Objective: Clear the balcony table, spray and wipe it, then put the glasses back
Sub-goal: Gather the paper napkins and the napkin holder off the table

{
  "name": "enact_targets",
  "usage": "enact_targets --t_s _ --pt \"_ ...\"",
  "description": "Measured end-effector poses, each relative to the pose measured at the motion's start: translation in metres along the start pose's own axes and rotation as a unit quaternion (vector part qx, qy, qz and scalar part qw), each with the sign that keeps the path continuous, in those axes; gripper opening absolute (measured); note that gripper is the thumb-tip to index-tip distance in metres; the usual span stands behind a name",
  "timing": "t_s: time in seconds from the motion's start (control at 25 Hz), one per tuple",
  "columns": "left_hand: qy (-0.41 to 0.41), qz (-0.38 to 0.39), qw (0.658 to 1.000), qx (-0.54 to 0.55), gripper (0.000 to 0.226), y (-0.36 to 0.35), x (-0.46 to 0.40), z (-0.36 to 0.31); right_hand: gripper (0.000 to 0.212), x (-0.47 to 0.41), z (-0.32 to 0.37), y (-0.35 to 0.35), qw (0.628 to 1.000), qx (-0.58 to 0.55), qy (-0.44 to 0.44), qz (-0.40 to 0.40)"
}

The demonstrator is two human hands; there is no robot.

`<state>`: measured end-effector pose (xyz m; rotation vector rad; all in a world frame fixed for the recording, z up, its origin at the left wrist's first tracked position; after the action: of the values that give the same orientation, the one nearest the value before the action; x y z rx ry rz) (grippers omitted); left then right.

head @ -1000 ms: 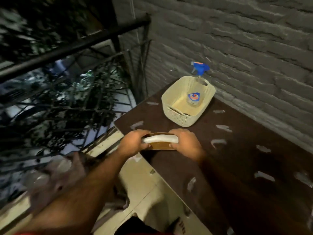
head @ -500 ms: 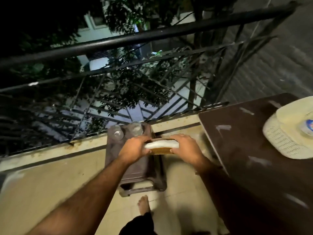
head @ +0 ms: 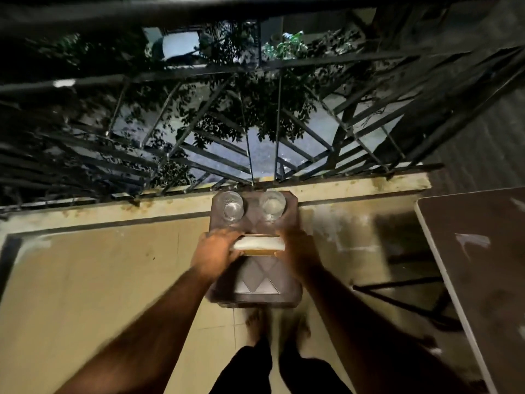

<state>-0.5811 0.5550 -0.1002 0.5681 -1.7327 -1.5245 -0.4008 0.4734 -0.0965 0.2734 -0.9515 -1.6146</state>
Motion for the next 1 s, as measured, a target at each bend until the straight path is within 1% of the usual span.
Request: enact_targets --t_s 0.08,0.16,0.24,0.28,0.36,0.4,0.48,0.56,0.64,0.76,0.84,1.0 --pt "0.011 0.003 1.0 -0.002 0.05 -0.021 -0.014 0.006 0.054 -0.028 -0.011 -0.02 1.0 0.023 -0.009 0.003" --pt "0.022 0.006 1.0 0.002 0.051 -0.044 -0.03 0.013 0.051 -0.046 -0.021 -0.035 1.0 0.008 -0.012 0.003" --pt "0.029 0.011 1.0 -0.002 0.053 -0.064 -0.041 0.019 0.05 -0.058 -0.027 -0.051 1.0 0.0 0.011 0.008" --pt "0.035 0.015 0.999 -0.001 0.054 -0.076 -0.047 0.023 0.051 -0.063 -0.032 -0.062 0.999 0.015 0.025 0.021" --pt "0.044 0.021 0.999 0.001 0.054 -0.099 -0.053 0.029 0.054 -0.075 -0.043 -0.086 0.997 0.045 0.018 0.063" --pt "0.049 0.024 0.999 0.002 0.054 -0.109 -0.054 0.032 0.055 -0.08 -0.047 -0.093 0.996 0.048 0.019 0.069" --pt "0.057 0.02 0.998 0.013 0.053 -0.121 -0.056 0.037 0.056 -0.087 -0.052 -0.105 0.997 0.046 0.029 0.059" --pt "0.063 0.01 0.997 0.034 0.053 -0.125 -0.056 0.04 0.057 -0.09 -0.055 -0.112 0.996 0.054 0.027 0.068" --pt "0.063 0.005 0.997 0.051 0.054 -0.125 -0.058 0.041 0.058 -0.094 -0.061 -0.116 0.995 0.069 0.013 0.075" --pt "0.063 0.006 0.995 0.07 0.058 -0.11 -0.053 0.039 0.062 -0.089 -0.055 -0.108 0.996 0.066 0.014 0.052" --pt "0.05 -0.006 0.995 0.091 0.055 -0.091 -0.045 0.031 0.063 -0.078 -0.046 -0.094 0.997 0.066 0.01 0.036" --pt "0.015 -0.038 0.992 0.116 0.048 -0.034 -0.028 0.011 0.051 -0.048 -0.021 -0.05 0.997 0.077 0.001 -0.005"
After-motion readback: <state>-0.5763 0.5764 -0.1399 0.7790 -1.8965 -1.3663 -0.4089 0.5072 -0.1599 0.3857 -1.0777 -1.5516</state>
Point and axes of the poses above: each hand's wrist, its own x-axis away from the middle knuckle, its own y-axis out of the back of the hand, z = x × y, the point moved 6 cm from there along -x, towards the middle knuckle, and after that the axes turned 14 degrees about -x, right-handed, at the moved point
